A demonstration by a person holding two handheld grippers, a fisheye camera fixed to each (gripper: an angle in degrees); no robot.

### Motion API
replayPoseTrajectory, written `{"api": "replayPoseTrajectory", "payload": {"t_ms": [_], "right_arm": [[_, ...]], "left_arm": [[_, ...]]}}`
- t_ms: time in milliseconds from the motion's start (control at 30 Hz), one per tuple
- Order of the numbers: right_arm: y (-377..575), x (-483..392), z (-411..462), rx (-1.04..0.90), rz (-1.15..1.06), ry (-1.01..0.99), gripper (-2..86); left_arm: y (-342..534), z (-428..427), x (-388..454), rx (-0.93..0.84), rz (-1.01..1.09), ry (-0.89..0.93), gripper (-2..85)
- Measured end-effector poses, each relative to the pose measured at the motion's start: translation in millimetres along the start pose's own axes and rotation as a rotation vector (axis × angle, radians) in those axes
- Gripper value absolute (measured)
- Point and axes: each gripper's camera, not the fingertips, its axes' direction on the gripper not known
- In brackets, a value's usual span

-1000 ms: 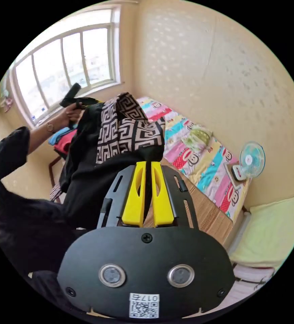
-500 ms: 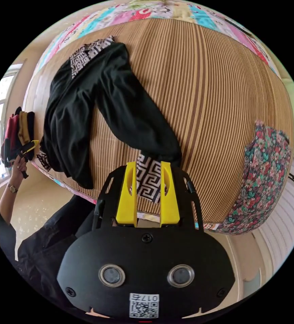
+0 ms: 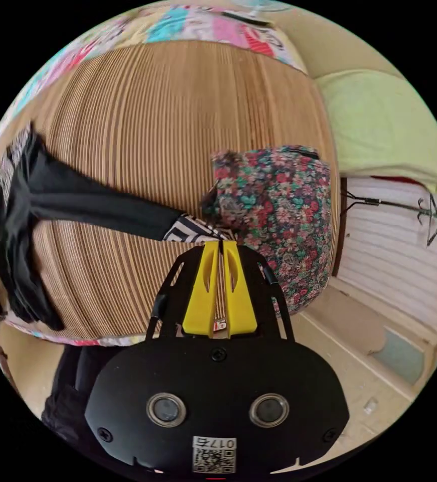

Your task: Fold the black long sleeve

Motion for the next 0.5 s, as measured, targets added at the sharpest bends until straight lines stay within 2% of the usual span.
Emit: {"api": "replayPoseTrajectory", "payload": {"t_ms": [67,133,200,300,433,500], "right_arm": [[3,21,-15,0.019,0.033,-0.063,7.2],[17,20,-15,0.01,-0.025,-0.199,8.8],[46,-12,9,-0.088,-0.159,-0.421,9.4],[90,-82,49,-0.283,-0.361,-0.606,10.8],[141,-150,71,-0.417,-0.52,-0.696,13.1],[160,-157,61,-0.344,-0.558,-0.533,12.4]], "left_arm": [[8,-19,-20,0.055,-0.043,0.015,4.3],[16,-18,-27,0.033,-0.026,0.079,5.7],[25,6,-16,-0.061,0.061,0.12,7.2],[27,46,12,-0.178,0.243,0.144,8.1],[14,91,32,-0.295,0.419,0.123,8.9],[8,119,32,-0.404,0.492,0.06,9.6]]}}
